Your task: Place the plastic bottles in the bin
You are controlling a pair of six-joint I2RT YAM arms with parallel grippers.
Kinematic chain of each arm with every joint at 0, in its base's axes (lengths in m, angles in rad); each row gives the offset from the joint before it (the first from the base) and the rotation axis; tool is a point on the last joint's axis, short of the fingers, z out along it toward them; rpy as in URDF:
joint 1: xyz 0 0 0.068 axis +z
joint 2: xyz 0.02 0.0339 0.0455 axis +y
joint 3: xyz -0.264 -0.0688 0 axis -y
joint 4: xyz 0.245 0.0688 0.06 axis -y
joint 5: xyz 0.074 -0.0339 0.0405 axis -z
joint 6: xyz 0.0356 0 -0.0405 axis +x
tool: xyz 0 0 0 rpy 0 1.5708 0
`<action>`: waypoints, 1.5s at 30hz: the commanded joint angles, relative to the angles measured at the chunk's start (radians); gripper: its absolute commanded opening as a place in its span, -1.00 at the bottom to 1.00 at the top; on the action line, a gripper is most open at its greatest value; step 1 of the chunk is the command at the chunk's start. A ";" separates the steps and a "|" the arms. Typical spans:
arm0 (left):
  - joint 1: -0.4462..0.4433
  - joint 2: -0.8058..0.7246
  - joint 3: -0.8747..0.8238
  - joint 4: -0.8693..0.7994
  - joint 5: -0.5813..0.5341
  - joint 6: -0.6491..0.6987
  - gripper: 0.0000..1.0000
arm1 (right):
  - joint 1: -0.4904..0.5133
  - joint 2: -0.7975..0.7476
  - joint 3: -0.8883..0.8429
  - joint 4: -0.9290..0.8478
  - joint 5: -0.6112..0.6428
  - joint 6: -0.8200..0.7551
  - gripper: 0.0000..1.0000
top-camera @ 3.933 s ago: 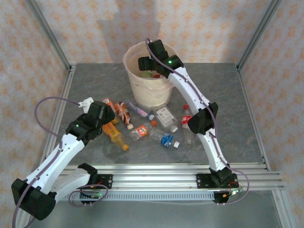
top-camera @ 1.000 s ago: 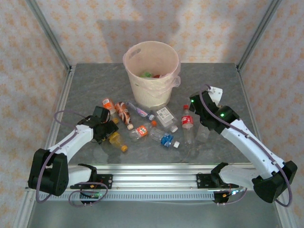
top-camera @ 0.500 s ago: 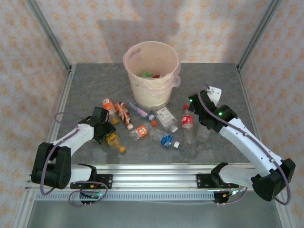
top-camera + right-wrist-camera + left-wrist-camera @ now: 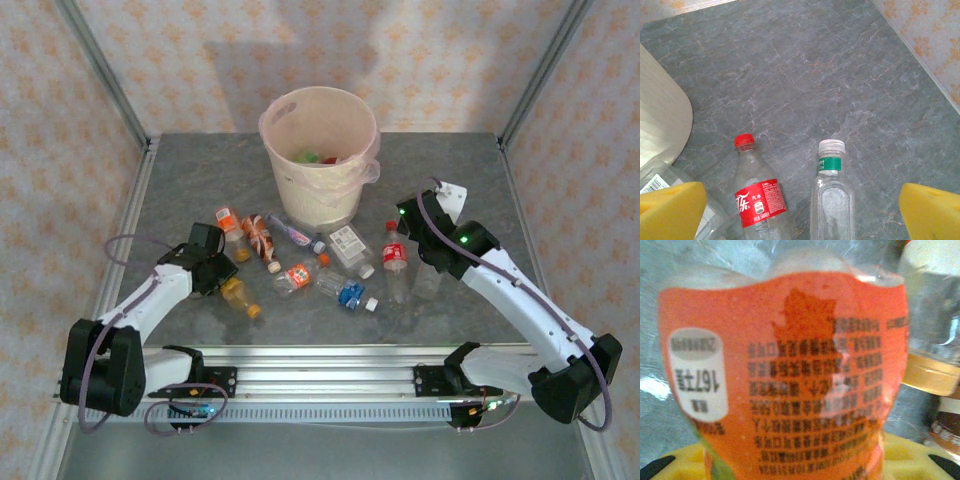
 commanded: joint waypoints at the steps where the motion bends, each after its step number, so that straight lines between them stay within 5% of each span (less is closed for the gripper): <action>1: 0.009 -0.062 0.068 -0.099 -0.058 0.009 -0.11 | -0.010 -0.025 -0.018 0.002 0.027 0.010 0.98; 10: 0.008 -0.217 0.240 -0.227 -0.163 0.072 -0.11 | -0.011 -0.022 -0.019 0.012 0.034 0.018 0.98; 20: 0.009 -0.173 0.536 -0.208 -0.183 0.177 -0.11 | -0.012 -0.029 -0.033 -0.004 0.057 0.044 0.98; 33: -0.018 0.002 0.900 -0.018 -0.084 0.224 -0.13 | -0.013 -0.069 -0.051 -0.019 0.055 0.077 0.98; 45: -0.180 0.362 1.363 0.006 -0.095 0.316 -0.20 | -0.015 -0.088 -0.061 -0.048 0.077 0.104 0.98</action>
